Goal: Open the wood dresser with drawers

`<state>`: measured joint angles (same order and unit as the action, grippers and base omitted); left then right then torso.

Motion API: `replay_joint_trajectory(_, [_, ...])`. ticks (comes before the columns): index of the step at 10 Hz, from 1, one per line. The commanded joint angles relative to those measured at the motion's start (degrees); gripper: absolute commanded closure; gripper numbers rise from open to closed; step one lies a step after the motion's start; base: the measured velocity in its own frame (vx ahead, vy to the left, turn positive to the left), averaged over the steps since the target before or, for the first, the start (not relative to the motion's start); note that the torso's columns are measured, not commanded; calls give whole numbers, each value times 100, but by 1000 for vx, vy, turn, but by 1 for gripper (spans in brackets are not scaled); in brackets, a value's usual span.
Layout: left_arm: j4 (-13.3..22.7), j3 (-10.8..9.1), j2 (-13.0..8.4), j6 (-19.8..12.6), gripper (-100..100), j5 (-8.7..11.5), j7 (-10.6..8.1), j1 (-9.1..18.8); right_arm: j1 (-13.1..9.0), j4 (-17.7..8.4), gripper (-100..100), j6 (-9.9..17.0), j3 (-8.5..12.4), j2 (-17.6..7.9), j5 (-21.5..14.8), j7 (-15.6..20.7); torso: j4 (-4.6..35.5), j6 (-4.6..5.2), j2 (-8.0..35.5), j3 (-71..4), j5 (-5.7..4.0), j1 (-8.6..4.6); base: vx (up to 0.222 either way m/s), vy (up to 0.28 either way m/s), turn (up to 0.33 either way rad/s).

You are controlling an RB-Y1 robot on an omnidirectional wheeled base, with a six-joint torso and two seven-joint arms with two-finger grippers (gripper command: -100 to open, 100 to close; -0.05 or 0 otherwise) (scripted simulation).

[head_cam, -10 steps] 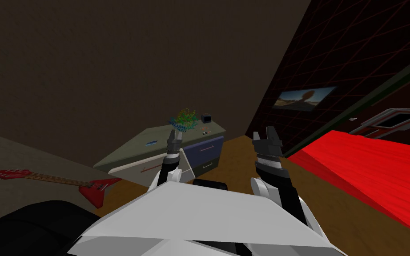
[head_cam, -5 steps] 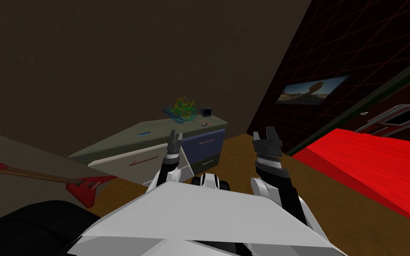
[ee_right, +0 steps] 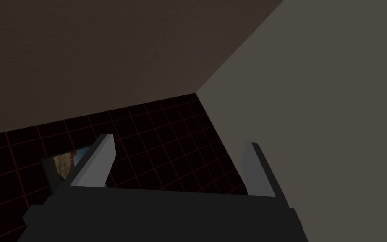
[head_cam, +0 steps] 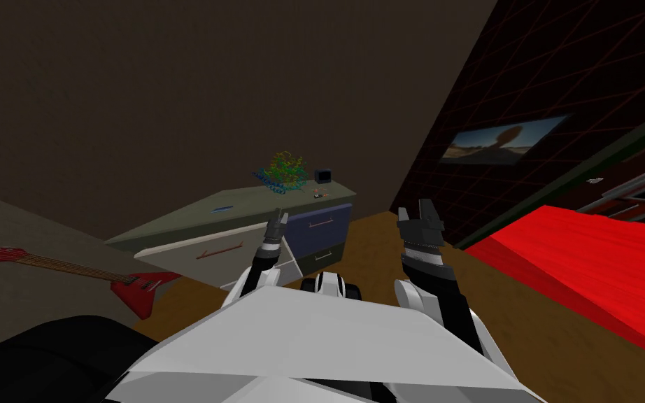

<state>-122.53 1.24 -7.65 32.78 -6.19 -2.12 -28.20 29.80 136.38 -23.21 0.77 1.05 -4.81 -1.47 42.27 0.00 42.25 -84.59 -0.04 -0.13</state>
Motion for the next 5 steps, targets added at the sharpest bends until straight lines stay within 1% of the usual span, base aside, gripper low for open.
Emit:
replay_joint_trajectory(1, [316, -94, -112, -146, -100, 64, 43, -69, 0, 0, 0, 0, 0, 0, 0, 0, -1, -1, -2, -1, -2, -5, 44, -181, 92])
replay_joint_trajectory(3, [573, -199, -132, -284, -100, 128, 70, -99, 0, 0, 0, 0, 0, 0, 0, 0, -1, 3, 3, 3, 3, 8, 61, -175, 123])
replay_joint_trajectory(4, [573, -199, -132, -284, -100, 128, 70, -99, 0, 0, 0, 0, 0, 0, 0, 0, -38, 14, -34, -11, 26, 23, 33, -124, 57])
replay_joint_trajectory(5, [618, -218, -139, -309, -100, 140, 75, -104, -1, 0, 0, 0, 0, 0, 0, 0, -40, 22, -46, -23, 29, 36, -9, -85, -4])
